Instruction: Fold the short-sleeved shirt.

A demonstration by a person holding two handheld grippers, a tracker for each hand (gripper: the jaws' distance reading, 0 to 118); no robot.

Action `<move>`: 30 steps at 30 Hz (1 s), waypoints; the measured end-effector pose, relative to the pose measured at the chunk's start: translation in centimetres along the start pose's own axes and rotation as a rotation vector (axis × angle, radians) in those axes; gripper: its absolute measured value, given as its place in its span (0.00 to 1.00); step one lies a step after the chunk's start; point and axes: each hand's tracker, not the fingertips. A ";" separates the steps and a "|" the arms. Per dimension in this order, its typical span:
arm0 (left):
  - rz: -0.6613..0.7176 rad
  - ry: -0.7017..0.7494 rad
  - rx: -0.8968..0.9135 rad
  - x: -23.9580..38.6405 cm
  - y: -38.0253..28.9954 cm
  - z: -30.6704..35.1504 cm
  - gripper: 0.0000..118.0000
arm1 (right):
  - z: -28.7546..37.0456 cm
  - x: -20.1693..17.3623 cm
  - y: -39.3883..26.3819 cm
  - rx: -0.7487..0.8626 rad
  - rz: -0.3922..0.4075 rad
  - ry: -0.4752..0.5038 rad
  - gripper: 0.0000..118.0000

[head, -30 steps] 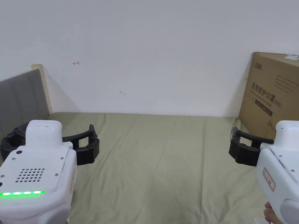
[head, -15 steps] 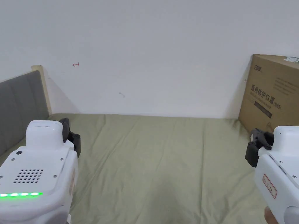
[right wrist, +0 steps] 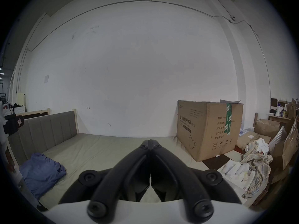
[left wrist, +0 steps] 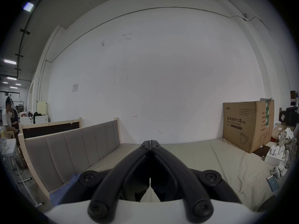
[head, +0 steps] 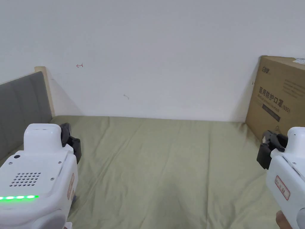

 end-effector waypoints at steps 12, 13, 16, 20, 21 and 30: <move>-0.051 0.138 0.007 -5.7 0.5 2.3 0.00 | -1.7 -5.6 0.6 0.012 -0.013 0.098 0.00; -0.049 0.158 0.000 -6.9 0.6 2.9 0.00 | -1.8 -6.8 0.7 0.014 -0.014 0.134 0.00; -0.061 0.263 -0.017 -10.9 0.9 4.9 0.00 | -2.6 -11.2 0.5 -0.009 -0.047 0.272 0.00; -0.036 0.345 -0.080 -16.6 1.5 8.6 0.00 | -2.7 -17.9 0.3 -0.032 -0.055 0.445 0.00; -0.049 0.380 -0.117 -18.1 1.5 9.5 0.00 | -2.1 -19.6 0.3 -0.025 -0.069 0.497 0.00; -0.072 0.586 -0.199 -25.5 0.7 15.5 0.00 | 1.8 -30.2 0.0 -0.012 -0.013 0.755 0.00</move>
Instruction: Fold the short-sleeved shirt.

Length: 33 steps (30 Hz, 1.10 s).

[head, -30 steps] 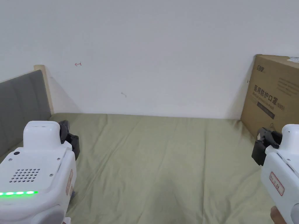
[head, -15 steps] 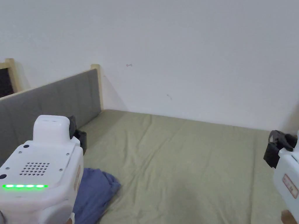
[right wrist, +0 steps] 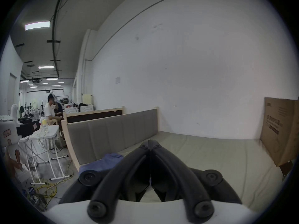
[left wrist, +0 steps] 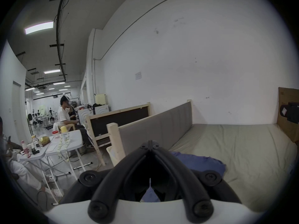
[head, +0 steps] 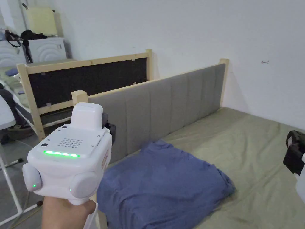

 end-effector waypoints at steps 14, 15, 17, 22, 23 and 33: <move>0.276 -0.280 -0.677 3.0 -1.9 -17.7 0.00 | -1.8 -1.8 -2.9 -0.142 0.007 0.077 0.00; 0.268 -0.315 -0.747 4.1 -3.3 -19.9 0.00 | -1.9 -1.8 -3.4 -0.150 0.007 0.088 0.00; 0.163 -0.283 -0.894 6.8 -6.5 -23.8 0.00 | -2.2 -1.9 -4.3 -0.167 0.046 0.099 0.00; 0.167 -0.259 -1.158 10.2 -13.9 -29.8 0.00 | -3.4 -1.2 -6.7 -0.267 0.065 0.109 0.00; 0.145 -0.284 -1.196 10.7 -14.9 -30.4 0.00 | -3.6 -1.0 -7.1 -0.278 0.067 0.097 0.00; 0.123 -0.270 -1.097 13.2 -18.9 -33.5 0.96 | -5.1 0.9 -9.7 -0.354 0.029 0.096 0.00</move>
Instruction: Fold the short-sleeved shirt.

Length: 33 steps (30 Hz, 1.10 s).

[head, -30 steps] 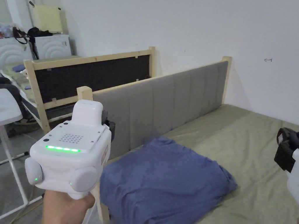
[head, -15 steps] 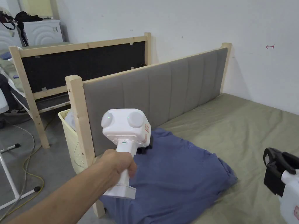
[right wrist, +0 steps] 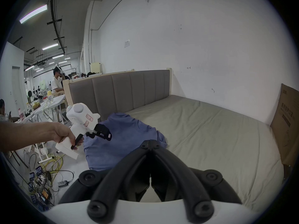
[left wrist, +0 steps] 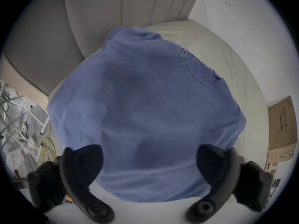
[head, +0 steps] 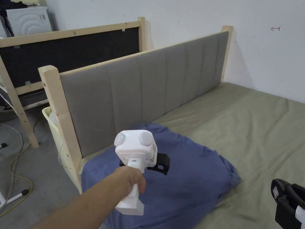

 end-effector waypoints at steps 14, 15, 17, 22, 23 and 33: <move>-0.017 0.082 -0.083 1.6 -0.9 -3.7 0.00 | 0.9 2.0 -0.4 -0.014 -0.023 -0.036 0.00; -0.050 0.082 -0.080 1.7 -1.2 -3.9 0.00 | 1.0 2.1 -0.4 -0.013 -0.020 -0.038 0.00; -0.017 0.074 -0.038 1.4 -1.2 -2.9 0.00 | 1.4 2.3 -0.5 -0.008 -0.021 -0.043 0.00; -0.115 -0.012 0.076 3.1 -1.3 2.1 0.00 | 2.5 3.3 -0.4 0.012 -0.052 -0.045 0.00; -0.107 -0.068 0.082 3.2 -1.3 3.1 0.00 | 2.9 3.6 -0.4 0.018 -0.068 -0.051 0.00; -0.288 -0.330 0.179 15.2 -2.7 13.0 0.00 | 9.8 7.6 -0.2 0.109 -0.127 -0.149 0.00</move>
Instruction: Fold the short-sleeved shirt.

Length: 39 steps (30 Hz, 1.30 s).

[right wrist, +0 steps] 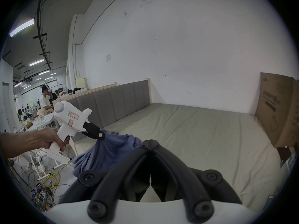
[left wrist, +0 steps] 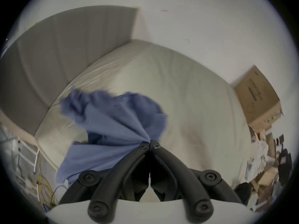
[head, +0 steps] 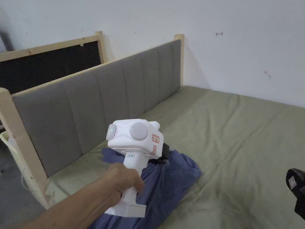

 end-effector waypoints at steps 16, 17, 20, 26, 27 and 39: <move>-0.560 -0.593 0.004 36.8 -5.3 2.2 0.00 | 17.6 13.1 1.3 0.170 -0.047 -0.364 0.00; -0.609 -0.610 -0.005 38.6 -6.7 1.8 0.00 | 18.4 13.7 1.1 0.171 -0.051 -0.384 0.00; -0.699 -0.632 -0.095 42.2 -11.1 -0.5 0.00 | 19.8 15.4 0.0 0.153 -0.081 -0.411 0.00; -0.712 -0.544 -0.277 43.3 -20.6 -8.4 0.00 | 20.6 17.8 -2.9 0.117 -0.167 -0.439 0.00; -0.715 -0.515 -0.293 42.9 -21.7 -9.5 0.00 | 20.6 17.9 -3.2 0.110 -0.170 -0.443 0.00; -0.161 -0.812 -0.243 32.8 -12.9 -2.1 0.72 | 20.3 17.2 -3.7 0.093 -0.159 -0.442 0.00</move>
